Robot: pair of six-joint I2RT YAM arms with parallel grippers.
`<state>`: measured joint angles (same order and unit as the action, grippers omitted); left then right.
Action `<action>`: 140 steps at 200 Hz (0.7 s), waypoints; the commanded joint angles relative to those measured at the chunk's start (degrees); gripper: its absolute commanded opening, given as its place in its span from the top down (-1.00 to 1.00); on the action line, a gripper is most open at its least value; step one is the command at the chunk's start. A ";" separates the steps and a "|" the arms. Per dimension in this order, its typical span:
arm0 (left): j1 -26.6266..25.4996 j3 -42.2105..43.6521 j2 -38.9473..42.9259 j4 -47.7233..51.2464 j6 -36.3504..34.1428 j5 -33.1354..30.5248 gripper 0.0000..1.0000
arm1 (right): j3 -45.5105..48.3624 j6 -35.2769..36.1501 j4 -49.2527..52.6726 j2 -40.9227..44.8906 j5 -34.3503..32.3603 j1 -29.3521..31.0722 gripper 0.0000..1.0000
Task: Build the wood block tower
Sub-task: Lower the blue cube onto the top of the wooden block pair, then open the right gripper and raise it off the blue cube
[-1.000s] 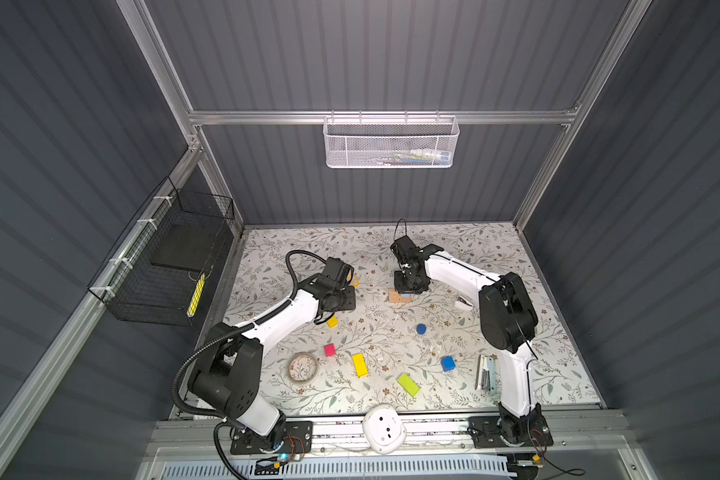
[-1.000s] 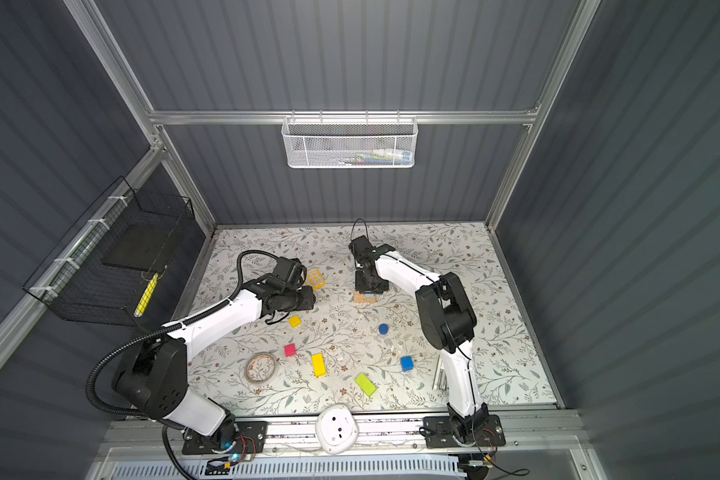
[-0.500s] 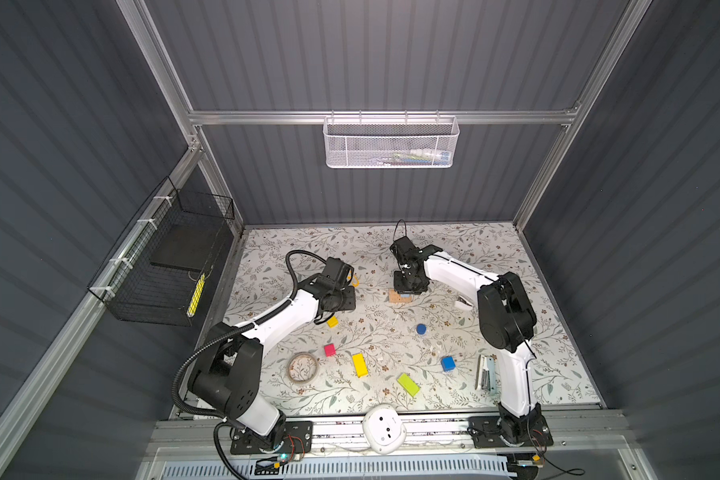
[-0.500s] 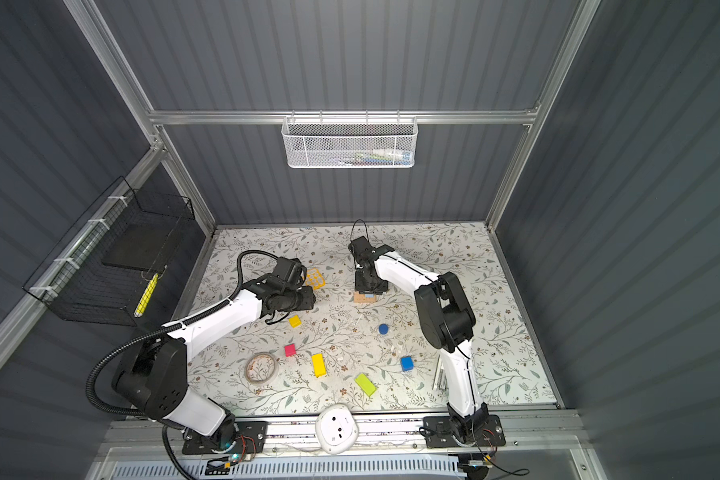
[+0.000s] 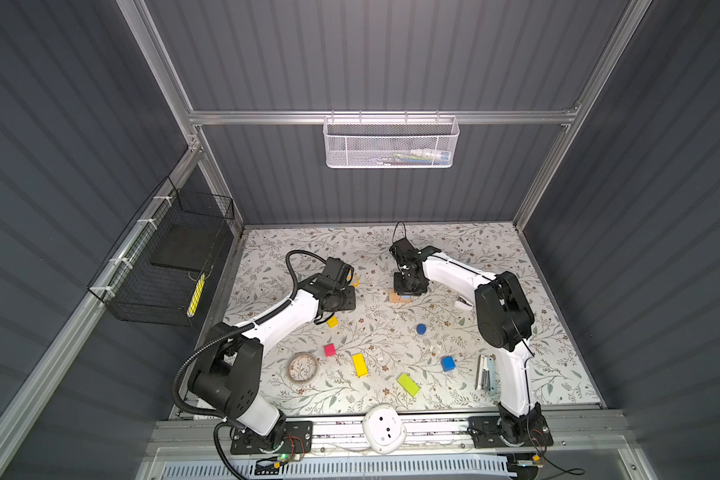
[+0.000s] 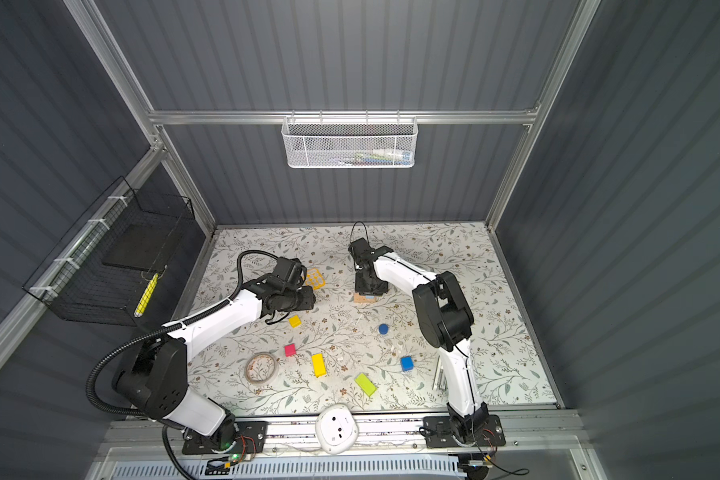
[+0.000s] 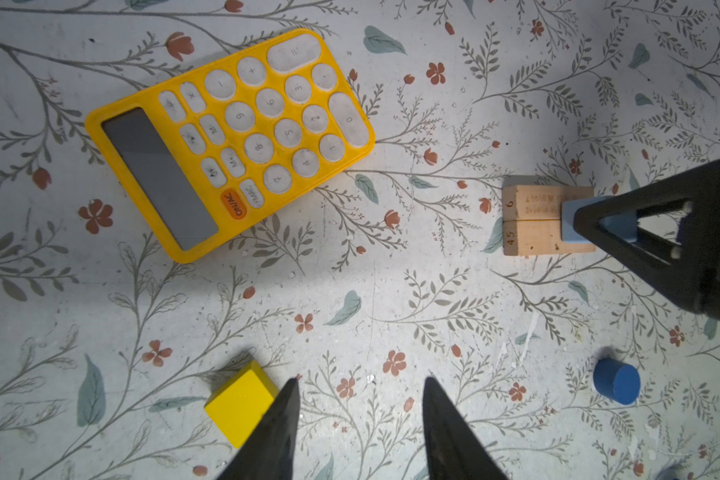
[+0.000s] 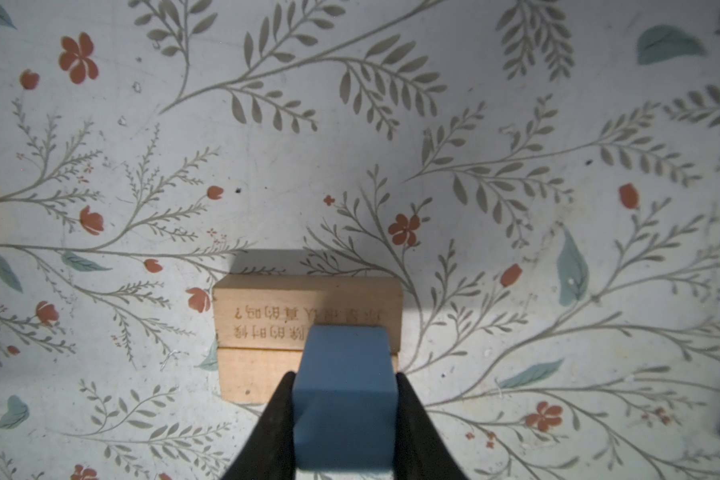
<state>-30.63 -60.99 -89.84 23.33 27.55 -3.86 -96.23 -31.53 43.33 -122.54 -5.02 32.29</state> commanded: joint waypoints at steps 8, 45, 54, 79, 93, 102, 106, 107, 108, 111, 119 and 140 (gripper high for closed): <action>0.40 0.43 -0.67 0.93 -0.74 0.74 0.03 | 0.50 -0.79 1.01 -1.21 -1.23 -0.12 1.00; 0.41 0.33 -0.90 0.97 -0.83 0.87 0.03 | 0.41 -0.82 0.88 -1.30 -1.09 -0.12 0.80; 0.42 0.21 -0.85 1.03 -0.83 0.87 0.03 | 0.42 -0.85 0.88 -1.30 -0.96 -0.09 0.73; 0.44 0.21 -0.86 1.05 -0.83 0.87 0.03 | 0.29 -0.89 0.75 -1.30 -0.83 -0.14 0.53; 0.40 0.19 -0.86 1.09 -0.83 0.87 0.03 | 0.25 -0.83 0.78 -1.30 -0.78 -0.11 0.44; 0.40 0.19 -0.90 1.03 -0.82 0.87 0.03 | 0.31 -0.85 0.72 -1.30 -0.70 -0.10 0.40; 0.40 0.26 -0.86 1.05 -0.83 0.87 0.03 | 0.34 -0.85 0.66 -1.30 -0.75 -0.11 0.37; 0.40 0.22 -0.86 1.07 -0.83 0.87 0.03 | 0.29 -0.88 0.64 -1.30 -0.77 -0.12 0.36; 0.40 0.19 -0.86 1.04 -0.83 0.87 0.03 | 0.27 -0.85 0.63 -1.30 -0.73 -0.08 0.35; 0.42 0.17 -0.86 1.09 -0.83 0.87 0.03 | 0.28 -0.86 0.66 -1.34 -0.70 -0.11 0.33; 0.40 0.30 -0.80 1.10 -0.83 0.87 0.03 | 0.30 -0.85 0.61 -1.33 -0.63 -0.11 0.29; 0.45 0.42 -0.77 1.06 -0.83 0.87 0.03 | 0.28 -0.83 0.60 -1.35 -0.61 -0.07 0.20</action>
<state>-30.63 -60.99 -90.37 23.33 27.55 -3.81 -96.23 -31.97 43.31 -122.54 -5.37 32.29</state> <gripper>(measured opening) 0.486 0.383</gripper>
